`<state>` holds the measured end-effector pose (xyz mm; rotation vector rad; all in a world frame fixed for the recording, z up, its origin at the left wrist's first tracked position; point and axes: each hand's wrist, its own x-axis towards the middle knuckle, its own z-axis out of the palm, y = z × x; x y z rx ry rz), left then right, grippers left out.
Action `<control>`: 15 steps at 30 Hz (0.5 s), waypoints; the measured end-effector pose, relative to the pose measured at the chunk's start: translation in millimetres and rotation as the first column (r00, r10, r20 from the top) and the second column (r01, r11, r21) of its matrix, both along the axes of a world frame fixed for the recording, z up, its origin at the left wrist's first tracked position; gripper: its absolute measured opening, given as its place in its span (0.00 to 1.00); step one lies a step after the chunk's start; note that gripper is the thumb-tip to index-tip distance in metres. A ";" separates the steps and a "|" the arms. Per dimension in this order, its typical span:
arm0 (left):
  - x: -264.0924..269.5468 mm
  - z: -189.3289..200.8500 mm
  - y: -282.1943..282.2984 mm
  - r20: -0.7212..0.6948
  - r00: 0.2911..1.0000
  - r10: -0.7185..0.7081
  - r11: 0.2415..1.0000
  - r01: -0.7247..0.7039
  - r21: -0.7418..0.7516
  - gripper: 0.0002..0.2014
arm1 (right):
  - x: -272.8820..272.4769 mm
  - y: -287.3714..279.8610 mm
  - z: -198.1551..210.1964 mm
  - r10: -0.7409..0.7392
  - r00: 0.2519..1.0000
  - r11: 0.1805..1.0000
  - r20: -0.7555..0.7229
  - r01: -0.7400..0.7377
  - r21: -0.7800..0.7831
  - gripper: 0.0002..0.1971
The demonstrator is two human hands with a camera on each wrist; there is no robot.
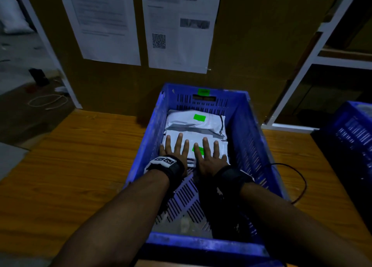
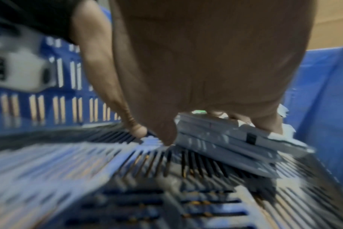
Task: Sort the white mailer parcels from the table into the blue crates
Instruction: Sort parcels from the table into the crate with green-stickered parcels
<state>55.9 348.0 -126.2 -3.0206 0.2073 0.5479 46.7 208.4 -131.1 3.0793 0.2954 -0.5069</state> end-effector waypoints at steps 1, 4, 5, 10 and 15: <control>0.6 -0.6 -0.6 0.001 1.000 -0.002 1.000 0.002 0.002 0.55 | 0.7 0.0 -1.1 0.009 1.000 1.000 0.008 -0.009 -0.017 0.41; 1.6 -3.0 -1.1 0.029 1.000 0.000 1.000 0.000 -0.003 0.49 | 4.4 0.4 -1.2 0.023 1.000 0.998 0.016 -0.022 -0.051 0.37; 2.1 -3.9 -1.1 0.043 0.999 0.002 1.000 -0.001 -0.012 0.45 | 5.4 1.1 0.2 0.026 1.000 0.998 0.015 -0.025 -0.061 0.36; 5.3 -7.7 0.8 0.089 0.996 -0.010 1.000 0.012 -0.023 0.41 | 8.0 4.7 1.5 0.032 0.999 0.995 0.022 -0.029 -0.100 0.37; 8.3 -10.7 1.1 0.113 0.994 -0.010 0.999 0.014 -0.031 0.40 | 7.1 6.0 -2.5 0.034 0.997 0.994 0.062 -0.028 -0.102 0.40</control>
